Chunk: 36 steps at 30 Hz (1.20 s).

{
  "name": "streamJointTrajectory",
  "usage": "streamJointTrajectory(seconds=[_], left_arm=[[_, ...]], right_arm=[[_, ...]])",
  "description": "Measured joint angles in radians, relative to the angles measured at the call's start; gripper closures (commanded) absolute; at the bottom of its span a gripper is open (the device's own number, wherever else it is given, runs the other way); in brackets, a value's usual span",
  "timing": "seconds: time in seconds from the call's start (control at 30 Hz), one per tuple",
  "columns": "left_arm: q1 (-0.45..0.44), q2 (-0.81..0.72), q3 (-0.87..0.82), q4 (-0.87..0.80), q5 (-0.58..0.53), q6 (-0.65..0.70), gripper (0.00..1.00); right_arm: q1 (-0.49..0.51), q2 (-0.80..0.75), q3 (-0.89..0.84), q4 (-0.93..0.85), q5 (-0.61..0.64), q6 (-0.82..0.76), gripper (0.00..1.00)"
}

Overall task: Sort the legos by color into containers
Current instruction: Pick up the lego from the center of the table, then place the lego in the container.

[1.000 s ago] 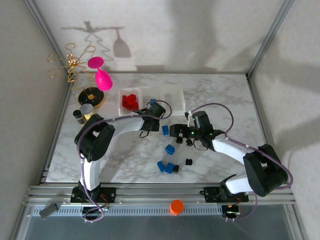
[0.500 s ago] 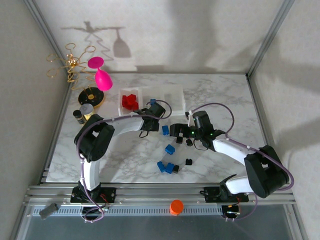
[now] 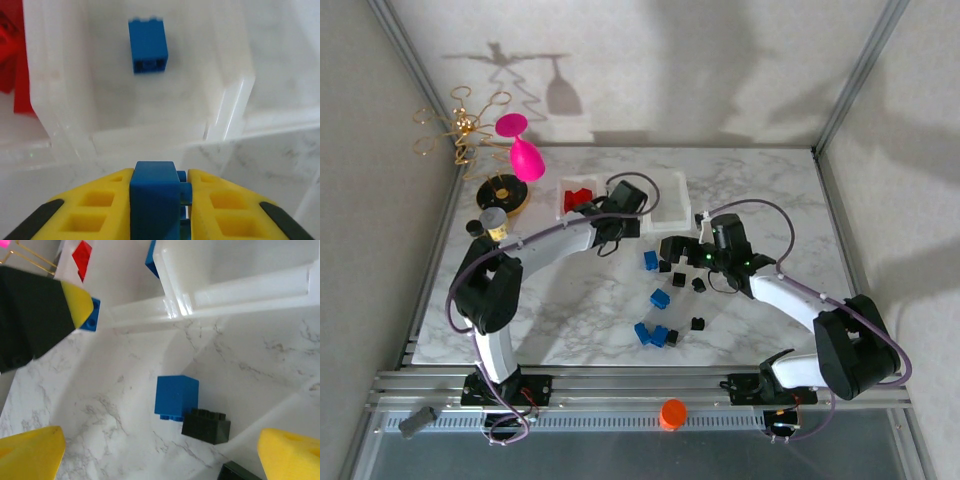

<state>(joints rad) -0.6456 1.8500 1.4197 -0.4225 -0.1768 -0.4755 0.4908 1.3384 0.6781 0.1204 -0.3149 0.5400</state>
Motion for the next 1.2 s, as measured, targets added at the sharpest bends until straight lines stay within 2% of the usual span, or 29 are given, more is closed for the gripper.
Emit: streamJointTrajectory(seconds=[0.33, 0.77, 1.2], left_arm=[[0.070, 0.212, 0.254, -0.002, -0.006, -0.007, 0.73], [0.119, 0.434, 0.472, -0.064, 0.001, -0.014, 0.70], [0.119, 0.459, 0.522, -0.119, -0.003, -0.006, 0.55]], right_arm=[[-0.034, 0.001, 0.010, 0.019, 0.000, 0.008, 0.01], [-0.058, 0.034, 0.010, 0.034, -0.004, 0.014, 0.01], [-0.070, 0.041, 0.010, 0.041, -0.026, 0.014, 0.01]])
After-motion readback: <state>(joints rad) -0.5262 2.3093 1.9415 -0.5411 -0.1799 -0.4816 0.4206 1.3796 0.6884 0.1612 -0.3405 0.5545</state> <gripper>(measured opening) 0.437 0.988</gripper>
